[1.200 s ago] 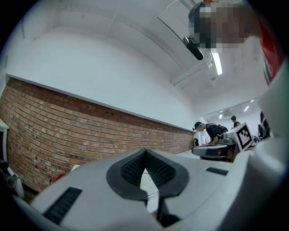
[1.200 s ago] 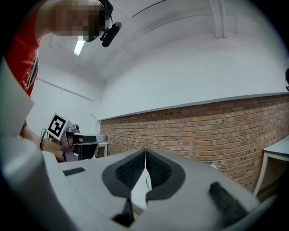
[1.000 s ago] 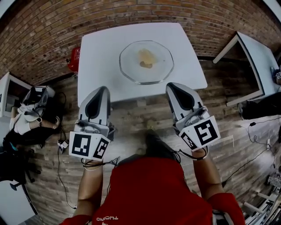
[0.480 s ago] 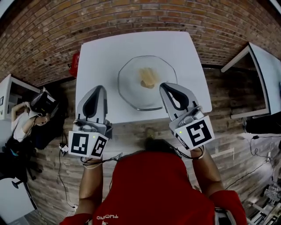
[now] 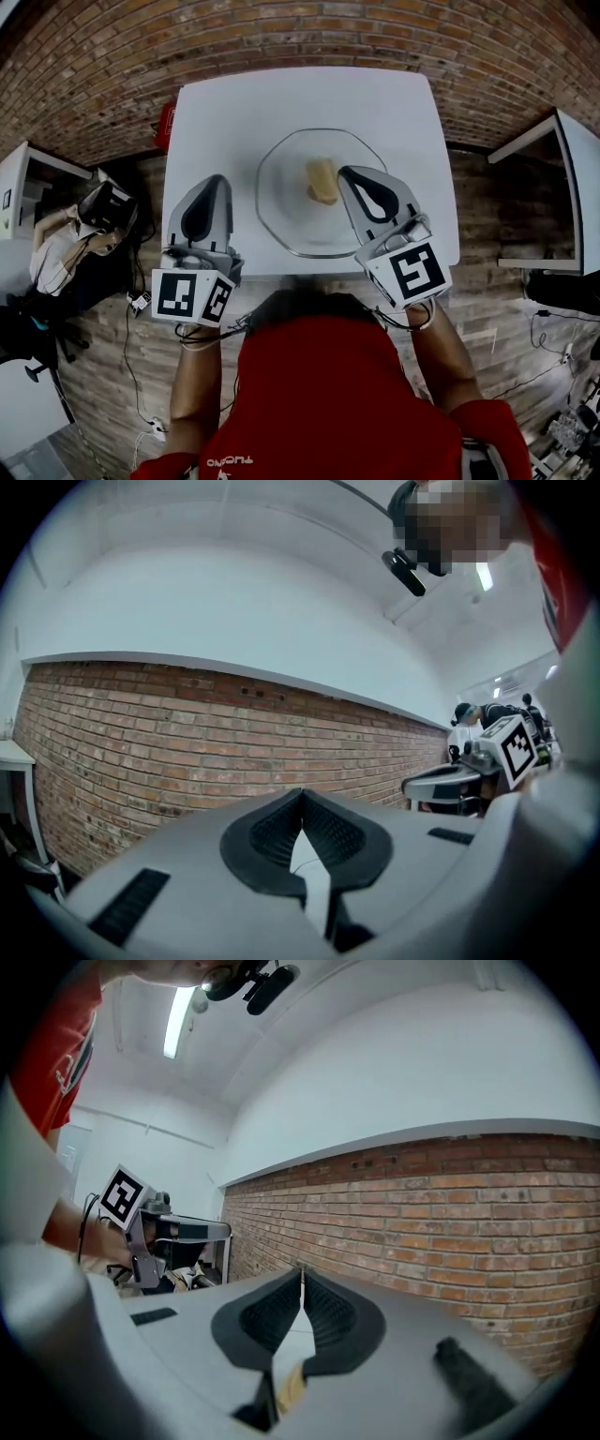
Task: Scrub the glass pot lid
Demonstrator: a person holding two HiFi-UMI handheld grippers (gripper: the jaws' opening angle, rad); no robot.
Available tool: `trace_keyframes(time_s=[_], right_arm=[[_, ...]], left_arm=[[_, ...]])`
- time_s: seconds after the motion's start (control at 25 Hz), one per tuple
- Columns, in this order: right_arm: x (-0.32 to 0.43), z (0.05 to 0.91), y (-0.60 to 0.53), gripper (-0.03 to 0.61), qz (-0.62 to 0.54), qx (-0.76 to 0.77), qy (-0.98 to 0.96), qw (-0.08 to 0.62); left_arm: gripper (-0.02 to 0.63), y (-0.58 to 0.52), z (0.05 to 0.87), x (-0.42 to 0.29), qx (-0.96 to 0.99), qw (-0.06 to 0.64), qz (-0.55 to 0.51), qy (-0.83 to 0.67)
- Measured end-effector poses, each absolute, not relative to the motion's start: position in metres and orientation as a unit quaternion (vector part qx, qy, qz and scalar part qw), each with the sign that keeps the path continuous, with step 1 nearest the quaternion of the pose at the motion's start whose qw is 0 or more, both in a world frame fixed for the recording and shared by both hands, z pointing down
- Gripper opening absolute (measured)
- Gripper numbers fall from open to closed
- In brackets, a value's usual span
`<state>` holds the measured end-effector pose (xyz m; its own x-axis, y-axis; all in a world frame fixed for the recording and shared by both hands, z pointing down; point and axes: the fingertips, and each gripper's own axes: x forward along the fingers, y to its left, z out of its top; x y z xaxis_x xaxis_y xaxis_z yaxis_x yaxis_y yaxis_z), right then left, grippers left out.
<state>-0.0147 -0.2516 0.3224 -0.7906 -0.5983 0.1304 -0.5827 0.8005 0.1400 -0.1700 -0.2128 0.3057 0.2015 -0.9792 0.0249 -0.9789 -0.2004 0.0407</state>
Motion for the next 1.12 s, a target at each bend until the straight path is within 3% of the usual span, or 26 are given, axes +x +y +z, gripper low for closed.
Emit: trace_keyframes(time_s=[0.32, 0.6, 0.64, 0.72, 1.12], right_arm=[[-0.036, 0.368, -0.281, 0.031, -0.010, 0.327, -0.932, 0.154], [-0.038, 0.429, -0.299, 0.034, 0.050, 0.340, -0.910, 0.232], [-0.038, 0.438, -0.300, 0.038, 0.061, 0.339, -0.907, 0.244], [-0.039, 0.456, -0.301, 0.120, 0.082, 0.335, -0.899, 0.269], [-0.041, 0.519, -0.312, 0.156, 0.138, 0.340, -0.857, 0.362]], left_arm=[[0.018, -0.245, 0.344, -0.182, 0.777, 0.060, 0.027, -0.626], [0.021, -0.266, 0.400, -0.179, 0.790, 0.138, 0.073, -0.594], [0.039, -0.268, 0.410, -0.179, 0.790, 0.151, 0.078, -0.589], [0.145, -0.271, 0.429, -0.180, 0.792, 0.184, 0.087, -0.575], [0.204, -0.279, 0.520, -0.187, 0.771, 0.327, 0.142, -0.527]])
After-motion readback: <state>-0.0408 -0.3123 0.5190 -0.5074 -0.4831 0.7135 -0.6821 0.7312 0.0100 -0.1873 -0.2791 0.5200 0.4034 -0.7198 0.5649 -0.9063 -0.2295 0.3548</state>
